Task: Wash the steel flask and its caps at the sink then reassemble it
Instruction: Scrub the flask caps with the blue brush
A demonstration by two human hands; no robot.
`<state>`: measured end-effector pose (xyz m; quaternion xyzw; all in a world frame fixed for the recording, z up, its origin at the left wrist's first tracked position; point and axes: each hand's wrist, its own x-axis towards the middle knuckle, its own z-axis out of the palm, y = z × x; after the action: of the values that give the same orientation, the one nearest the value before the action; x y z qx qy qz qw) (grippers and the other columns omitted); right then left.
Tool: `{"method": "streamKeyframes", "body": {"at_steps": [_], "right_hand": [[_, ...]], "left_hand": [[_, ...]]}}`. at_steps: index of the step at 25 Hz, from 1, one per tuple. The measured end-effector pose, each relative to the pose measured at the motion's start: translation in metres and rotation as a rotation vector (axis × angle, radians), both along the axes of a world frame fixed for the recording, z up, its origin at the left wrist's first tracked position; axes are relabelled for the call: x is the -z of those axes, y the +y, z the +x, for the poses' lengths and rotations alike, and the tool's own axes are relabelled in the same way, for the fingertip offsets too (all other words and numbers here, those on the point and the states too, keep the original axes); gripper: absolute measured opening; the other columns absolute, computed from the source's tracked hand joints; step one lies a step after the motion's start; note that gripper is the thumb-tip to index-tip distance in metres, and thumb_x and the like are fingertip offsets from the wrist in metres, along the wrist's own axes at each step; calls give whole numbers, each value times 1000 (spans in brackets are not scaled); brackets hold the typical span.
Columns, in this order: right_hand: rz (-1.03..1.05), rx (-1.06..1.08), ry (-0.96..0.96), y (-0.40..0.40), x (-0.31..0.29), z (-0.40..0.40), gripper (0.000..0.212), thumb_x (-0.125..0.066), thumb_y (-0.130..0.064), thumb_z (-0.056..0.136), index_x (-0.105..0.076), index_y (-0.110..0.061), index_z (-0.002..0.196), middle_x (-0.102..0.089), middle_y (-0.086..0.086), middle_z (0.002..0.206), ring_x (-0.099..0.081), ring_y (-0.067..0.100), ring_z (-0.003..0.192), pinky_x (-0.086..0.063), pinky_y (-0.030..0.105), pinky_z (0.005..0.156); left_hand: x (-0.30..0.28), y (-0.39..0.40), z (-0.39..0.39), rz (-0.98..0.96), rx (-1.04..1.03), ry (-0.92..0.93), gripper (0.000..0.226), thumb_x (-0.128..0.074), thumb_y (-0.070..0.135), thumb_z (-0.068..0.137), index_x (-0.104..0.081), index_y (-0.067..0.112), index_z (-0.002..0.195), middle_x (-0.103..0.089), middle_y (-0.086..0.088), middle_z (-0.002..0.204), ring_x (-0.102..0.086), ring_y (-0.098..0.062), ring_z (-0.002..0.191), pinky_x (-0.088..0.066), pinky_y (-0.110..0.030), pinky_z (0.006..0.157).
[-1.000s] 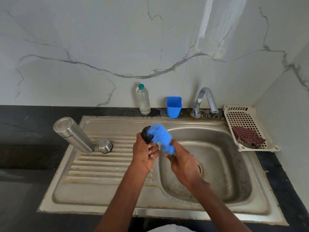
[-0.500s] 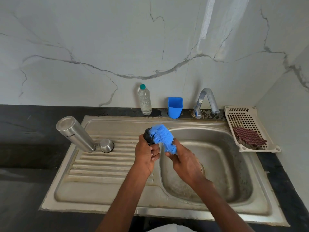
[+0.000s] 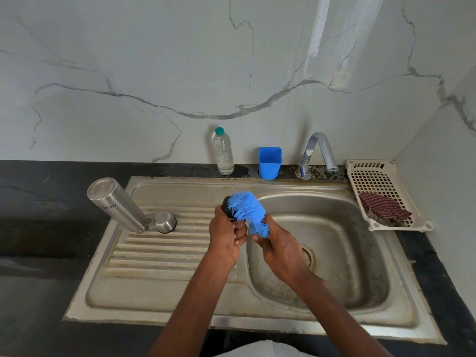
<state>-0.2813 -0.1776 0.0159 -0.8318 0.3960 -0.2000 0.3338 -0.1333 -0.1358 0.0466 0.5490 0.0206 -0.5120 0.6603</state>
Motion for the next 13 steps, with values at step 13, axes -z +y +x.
{"method": "streamKeyframes", "body": {"at_steps": [13], "right_hand": [[-30, 106, 121, -13, -25, -14, 50, -55, -45, 104, -40, -31, 150, -65, -8, 98, -61, 16, 81, -43, 33, 67]], "left_hand": [[18, 6, 17, -226, 98, -896, 18, -46, 30, 104, -52, 17, 115, -63, 11, 95, -60, -12, 81, -59, -33, 72]]}}
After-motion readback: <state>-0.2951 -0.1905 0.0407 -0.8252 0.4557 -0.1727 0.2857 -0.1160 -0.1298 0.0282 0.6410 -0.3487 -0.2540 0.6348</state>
